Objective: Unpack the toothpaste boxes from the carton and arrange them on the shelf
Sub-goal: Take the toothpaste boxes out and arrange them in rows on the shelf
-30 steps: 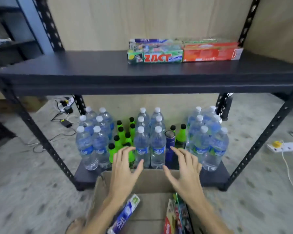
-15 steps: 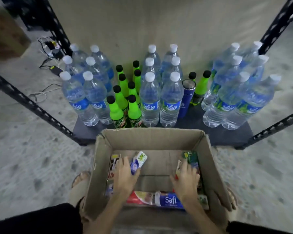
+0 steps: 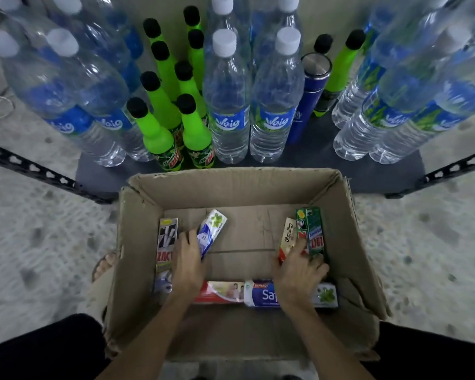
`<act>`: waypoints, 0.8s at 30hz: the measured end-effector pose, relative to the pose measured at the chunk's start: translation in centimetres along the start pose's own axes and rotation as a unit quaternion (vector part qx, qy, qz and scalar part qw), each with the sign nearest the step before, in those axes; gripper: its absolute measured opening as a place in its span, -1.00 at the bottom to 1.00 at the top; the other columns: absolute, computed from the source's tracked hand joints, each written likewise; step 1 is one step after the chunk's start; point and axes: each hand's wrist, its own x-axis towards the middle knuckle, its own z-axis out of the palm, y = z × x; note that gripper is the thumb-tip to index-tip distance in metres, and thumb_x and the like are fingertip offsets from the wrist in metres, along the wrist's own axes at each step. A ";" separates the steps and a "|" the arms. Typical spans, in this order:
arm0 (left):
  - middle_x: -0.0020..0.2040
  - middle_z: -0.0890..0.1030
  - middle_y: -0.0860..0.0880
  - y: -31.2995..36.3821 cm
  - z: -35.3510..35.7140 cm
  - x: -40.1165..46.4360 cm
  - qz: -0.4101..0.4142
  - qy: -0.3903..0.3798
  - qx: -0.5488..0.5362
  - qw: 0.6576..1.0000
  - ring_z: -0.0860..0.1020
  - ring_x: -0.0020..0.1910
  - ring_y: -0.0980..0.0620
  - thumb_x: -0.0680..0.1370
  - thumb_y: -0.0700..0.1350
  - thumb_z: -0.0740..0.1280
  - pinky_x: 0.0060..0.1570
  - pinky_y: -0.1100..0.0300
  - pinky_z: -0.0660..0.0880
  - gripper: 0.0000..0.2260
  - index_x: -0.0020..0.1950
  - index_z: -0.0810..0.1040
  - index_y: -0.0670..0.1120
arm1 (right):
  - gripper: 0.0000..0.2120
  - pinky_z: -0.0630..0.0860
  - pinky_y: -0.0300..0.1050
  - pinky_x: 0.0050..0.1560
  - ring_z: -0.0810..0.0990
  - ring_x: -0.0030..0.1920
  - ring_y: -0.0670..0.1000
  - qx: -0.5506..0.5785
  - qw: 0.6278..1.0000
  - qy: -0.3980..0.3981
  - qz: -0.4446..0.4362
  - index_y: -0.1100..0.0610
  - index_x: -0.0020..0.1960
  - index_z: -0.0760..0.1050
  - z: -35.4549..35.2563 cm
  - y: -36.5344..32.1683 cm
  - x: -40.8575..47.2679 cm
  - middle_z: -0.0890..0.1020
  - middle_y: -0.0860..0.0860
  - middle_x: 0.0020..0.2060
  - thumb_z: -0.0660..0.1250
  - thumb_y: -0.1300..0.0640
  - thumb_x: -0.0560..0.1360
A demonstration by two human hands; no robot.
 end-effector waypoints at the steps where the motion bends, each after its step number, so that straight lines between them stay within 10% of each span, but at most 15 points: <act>1: 0.30 0.44 -0.18 0.0 -0.1 0.1 -0.007 -0.002 -0.025 1.000 0.44 0.31 -0.15 0.42 -0.25 0.53 0.23 -0.04 0.48 -0.40 0.39 0.35 -0.15 | -0.20 0.35 0.19 0.31 0.54 0.28 0.30 0.003 1.000 -0.003 -0.002 0.13 0.37 0.25 0.2 0.0 -0.1 0.67 0.28 0.11 0.54 -0.21 0.34; 16: 0.30 0.58 0.05 -1.6 -1.9 -0.8 0.071 0.054 -0.180 0.980 0.55 0.23 0.09 0.52 -0.17 0.46 0.20 0.02 0.54 -0.52 0.41 0.44 -0.02 | -0.09 0.32 -0.02 0.18 0.45 0.26 0.12 0.319 0.942 -0.060 -0.087 -0.04 0.46 0.19 0.0 -1.4 -0.2 0.59 0.03 0.16 0.64 -0.01 0.28; 24: 0.25 0.60 0.08 0.3 -5.7 -2.5 0.086 0.125 -0.188 0.970 0.57 0.17 0.03 0.50 -0.14 0.47 0.16 -0.06 0.52 -0.53 0.36 0.42 0.08 | -0.45 0.22 -0.10 0.03 0.42 0.08 -0.05 0.345 0.911 0.061 -0.217 0.01 0.27 0.54 -5.1 -1.7 1.0 0.64 -0.09 0.03 0.57 -0.04 0.31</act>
